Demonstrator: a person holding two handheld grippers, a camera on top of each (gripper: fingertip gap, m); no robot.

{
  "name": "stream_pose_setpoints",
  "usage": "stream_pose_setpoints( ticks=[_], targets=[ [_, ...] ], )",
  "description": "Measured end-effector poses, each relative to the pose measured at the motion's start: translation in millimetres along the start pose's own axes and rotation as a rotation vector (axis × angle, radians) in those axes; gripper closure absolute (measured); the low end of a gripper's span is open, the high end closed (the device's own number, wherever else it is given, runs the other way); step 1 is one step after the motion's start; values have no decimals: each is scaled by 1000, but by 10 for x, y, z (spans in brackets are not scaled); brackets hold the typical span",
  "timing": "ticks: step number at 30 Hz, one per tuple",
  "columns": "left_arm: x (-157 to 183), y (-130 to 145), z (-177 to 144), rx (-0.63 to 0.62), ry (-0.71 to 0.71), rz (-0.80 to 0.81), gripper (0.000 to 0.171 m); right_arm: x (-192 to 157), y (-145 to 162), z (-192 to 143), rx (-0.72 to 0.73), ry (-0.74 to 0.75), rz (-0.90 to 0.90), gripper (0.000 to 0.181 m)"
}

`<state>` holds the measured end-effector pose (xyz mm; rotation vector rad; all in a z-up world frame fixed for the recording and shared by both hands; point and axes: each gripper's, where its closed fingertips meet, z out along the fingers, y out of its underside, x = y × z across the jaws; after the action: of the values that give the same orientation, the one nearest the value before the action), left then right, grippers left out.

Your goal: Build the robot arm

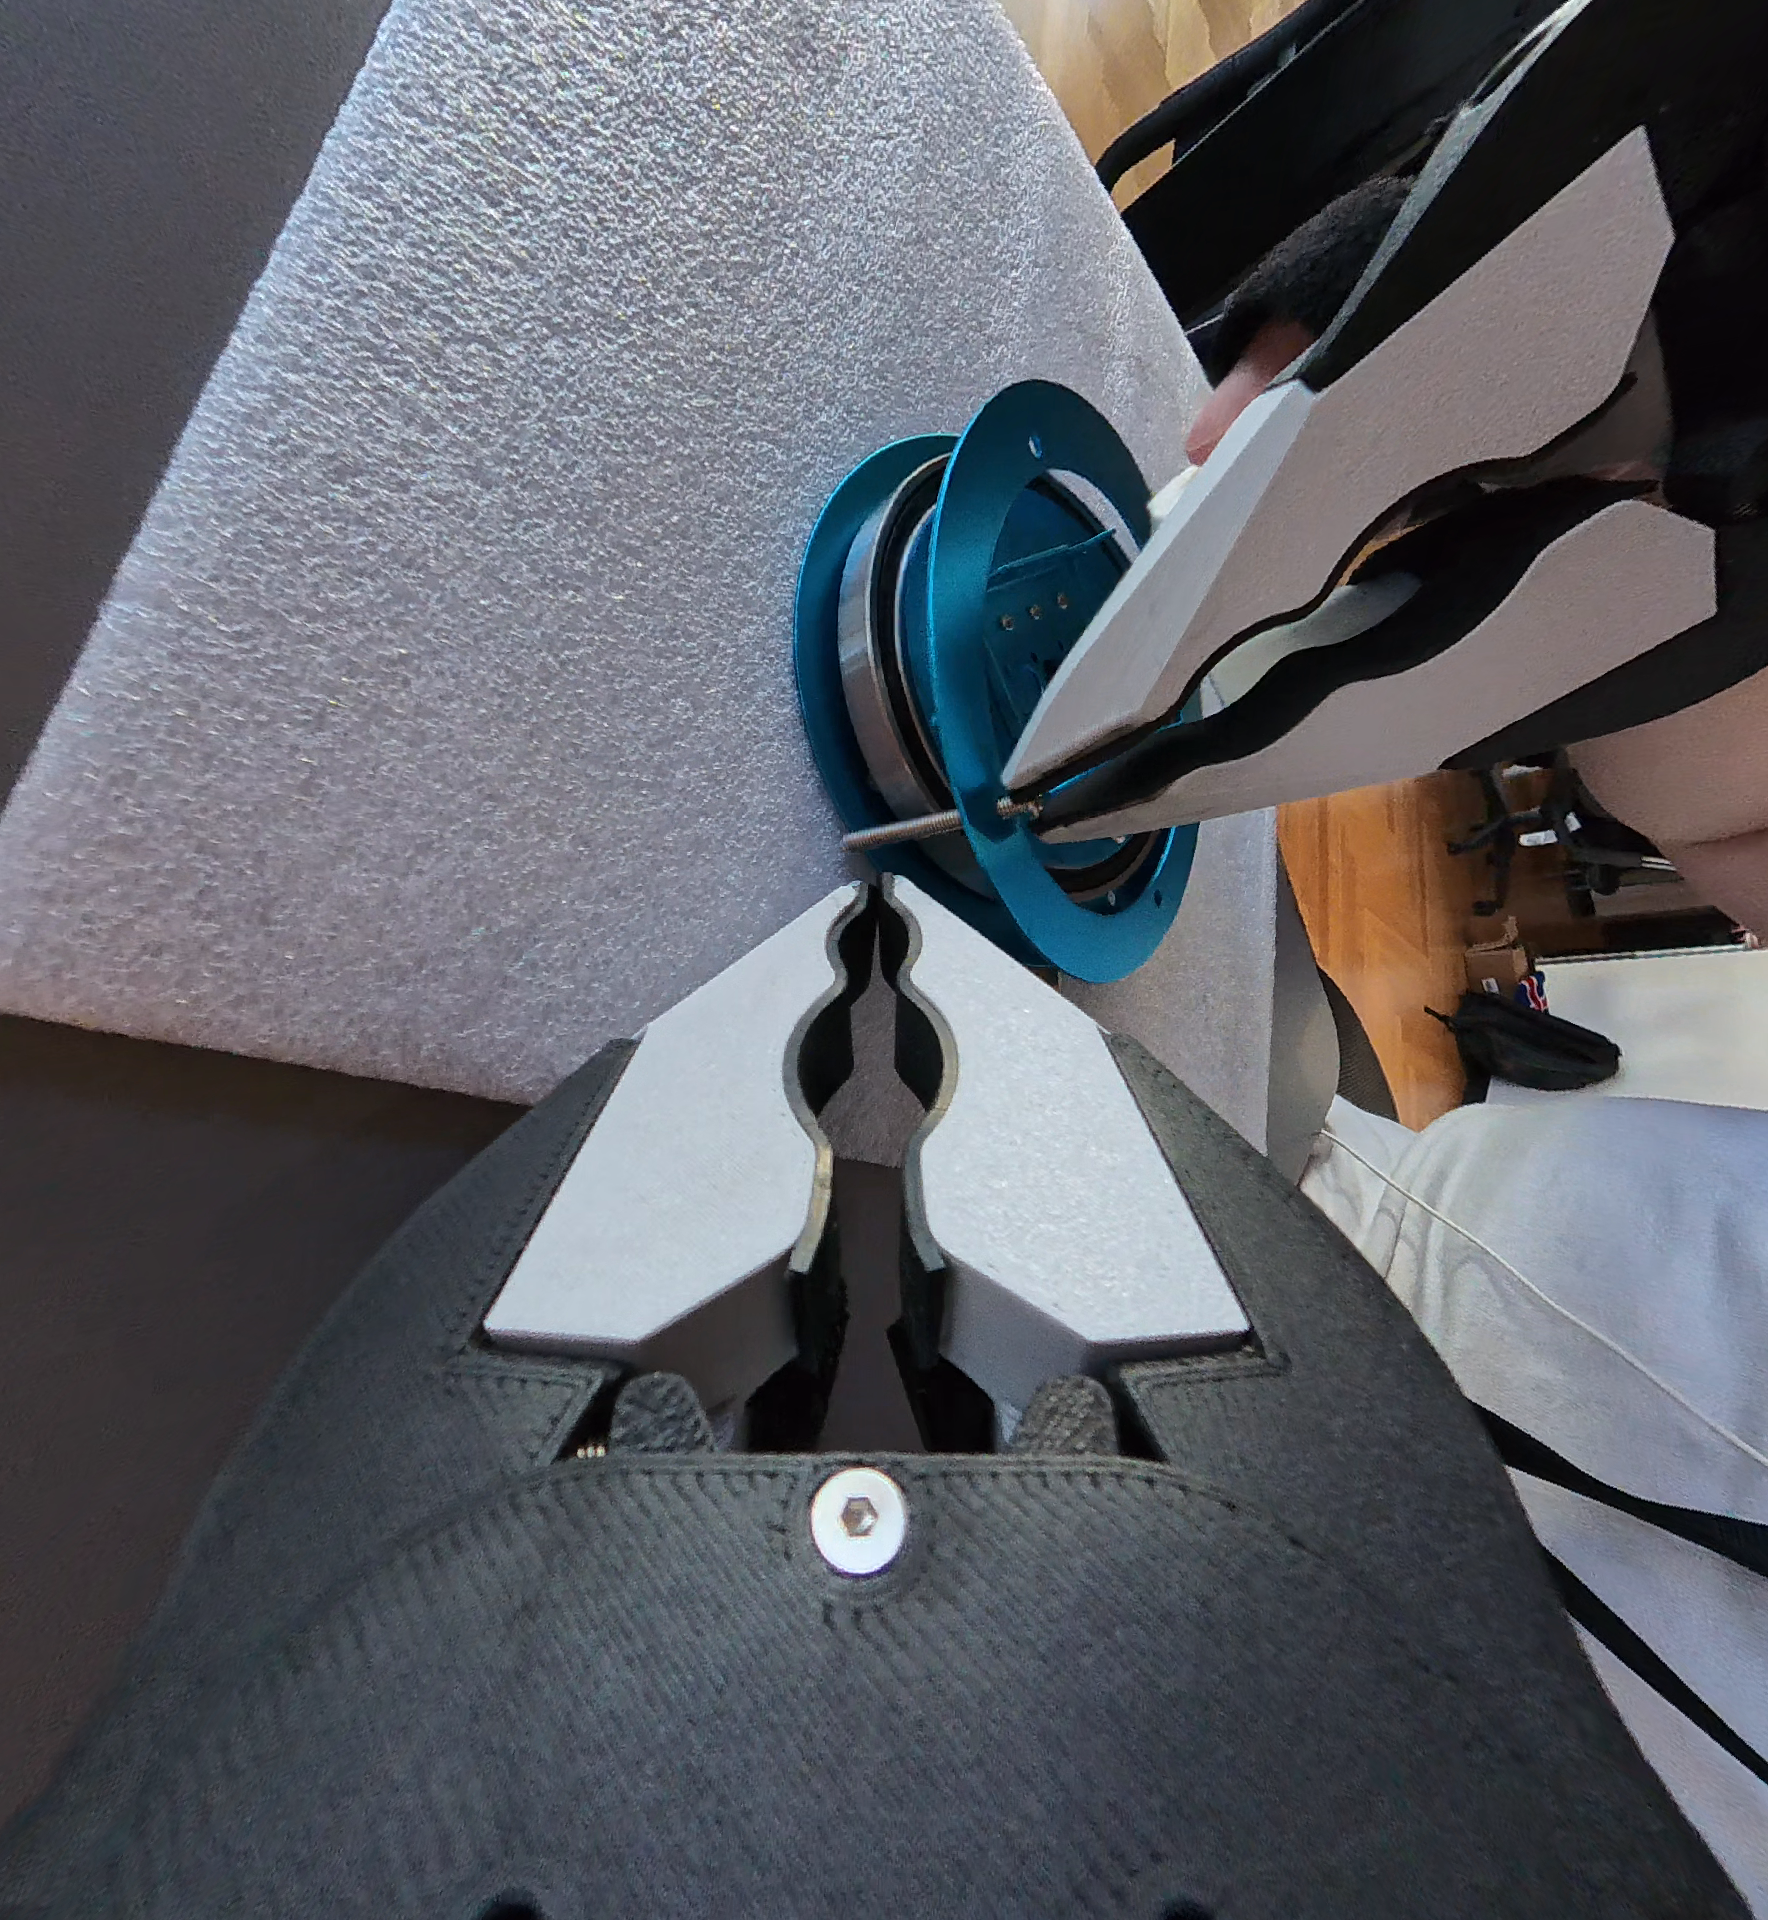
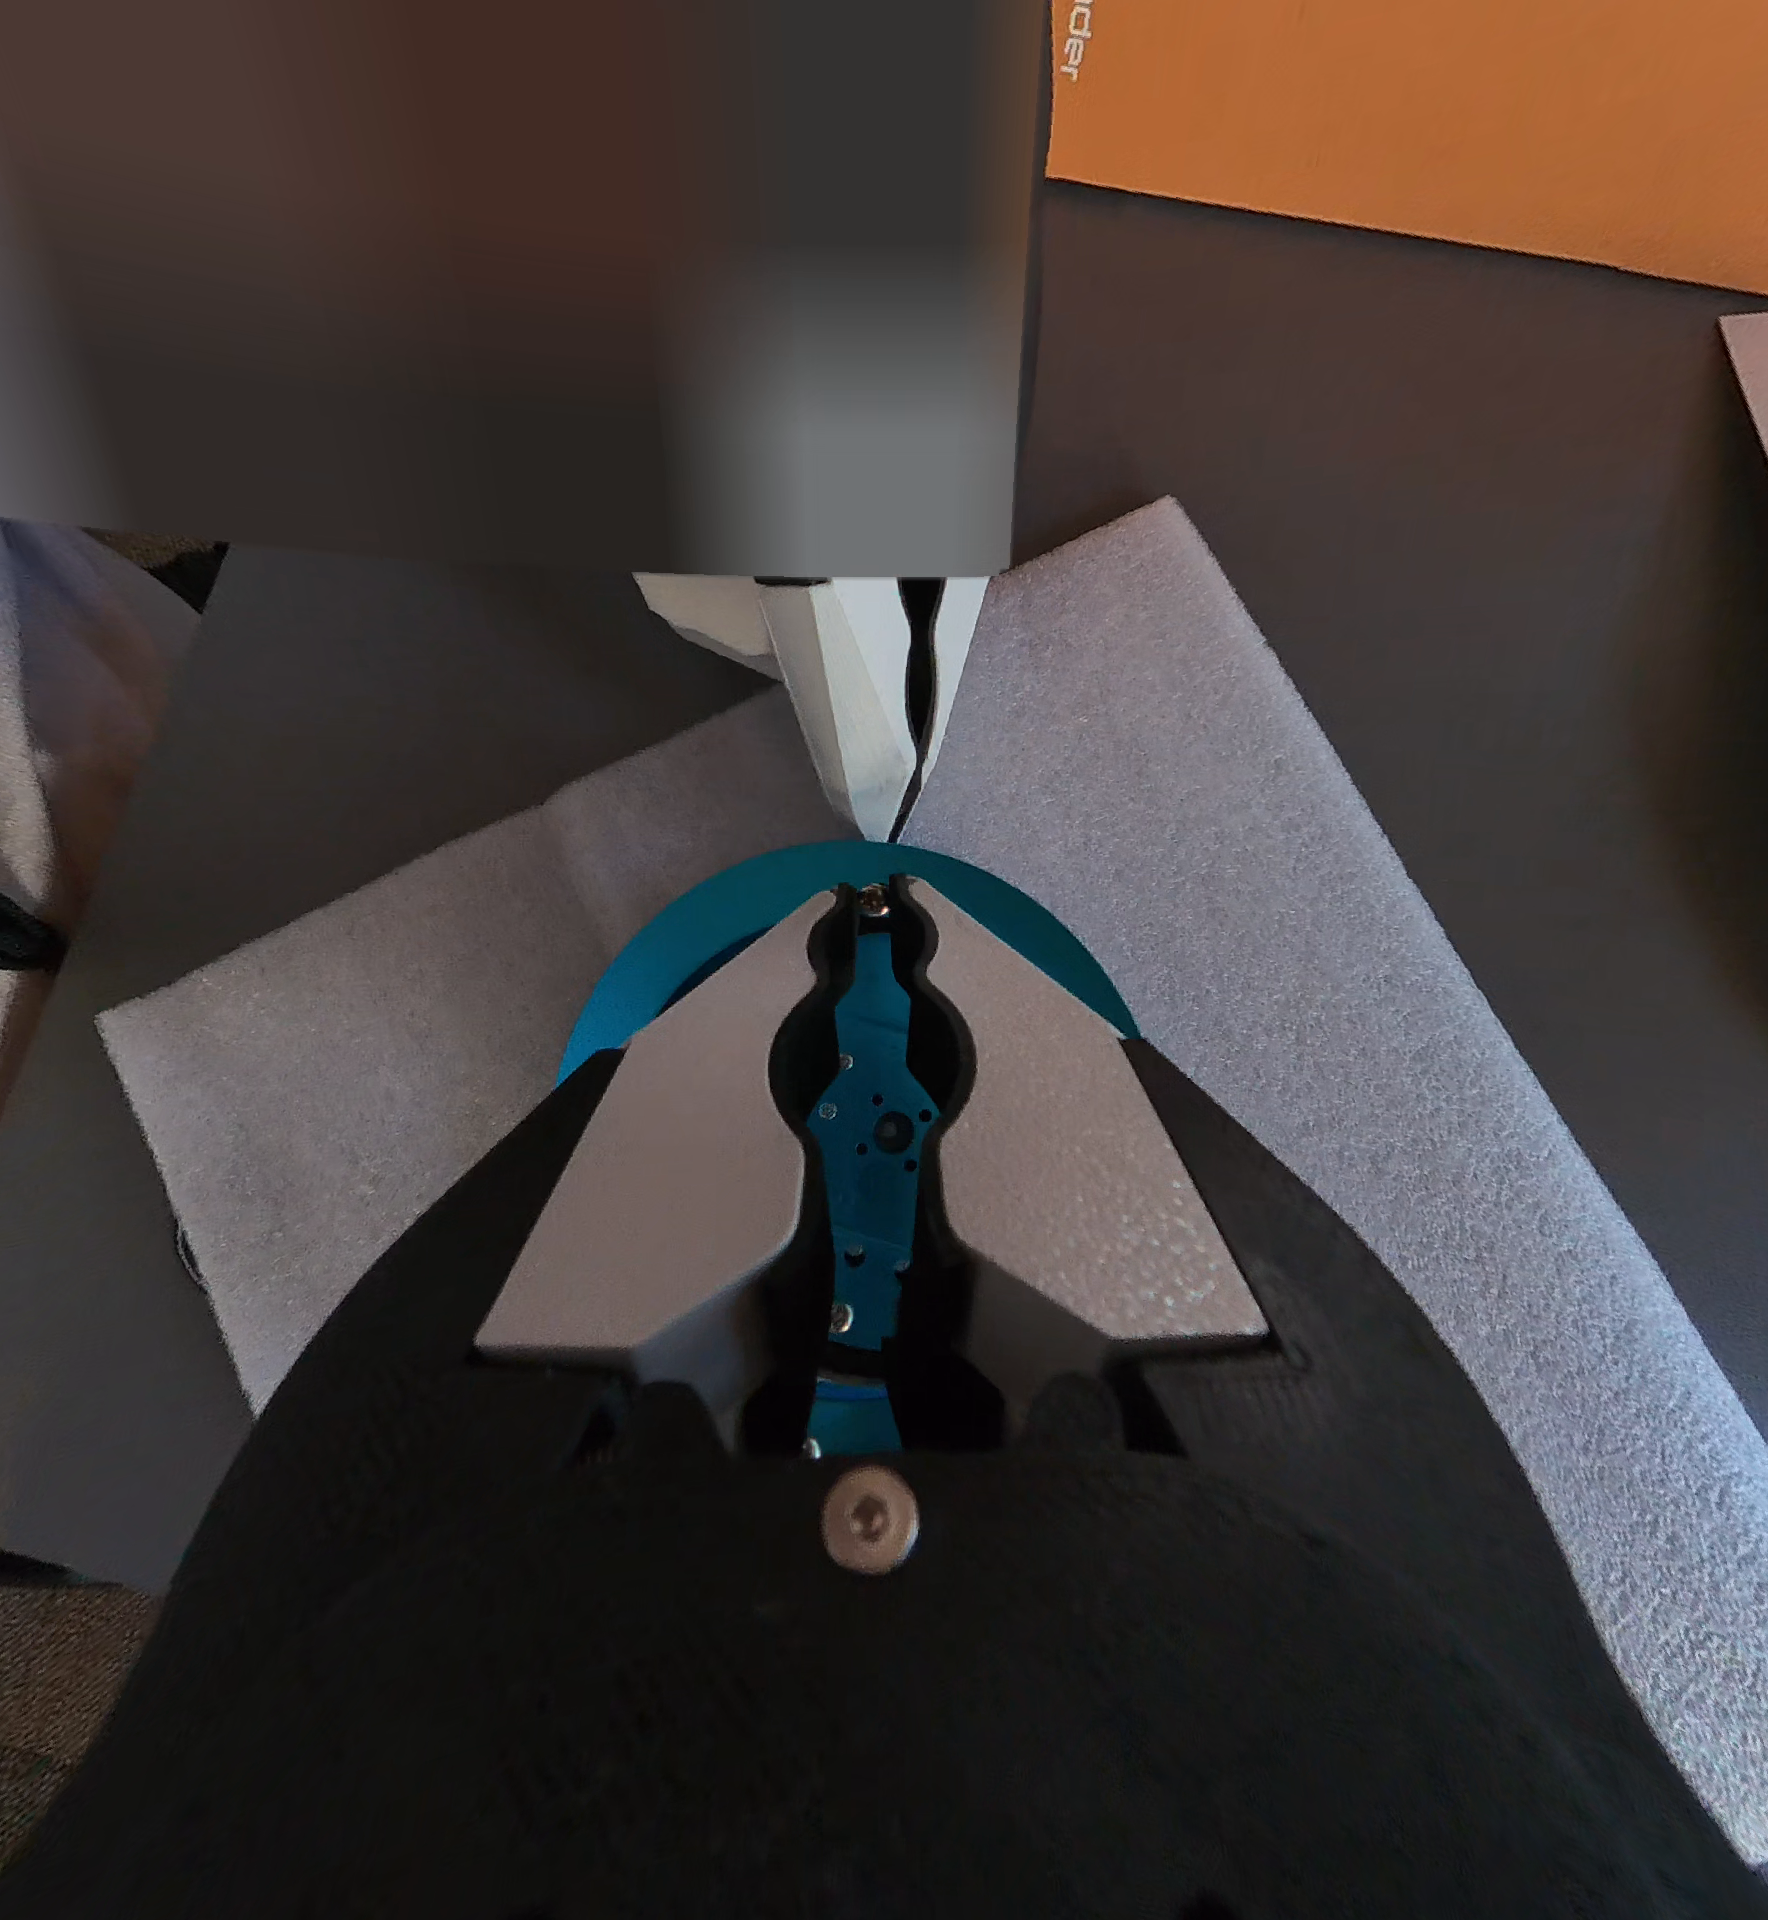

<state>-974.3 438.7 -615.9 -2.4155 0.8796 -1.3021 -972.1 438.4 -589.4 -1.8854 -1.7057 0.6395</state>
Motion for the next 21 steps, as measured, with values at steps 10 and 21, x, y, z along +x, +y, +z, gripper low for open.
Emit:
stream_pose_setpoints(
  ticks=[10,21],
  targets=[
    [28,-21,-16,7,48,-44,171,109,-40,-172,12,-44,99,177],
    [68,9,46,4,40,-79,171,124,108,-272,-37,-111,-4,157]
  ],
)
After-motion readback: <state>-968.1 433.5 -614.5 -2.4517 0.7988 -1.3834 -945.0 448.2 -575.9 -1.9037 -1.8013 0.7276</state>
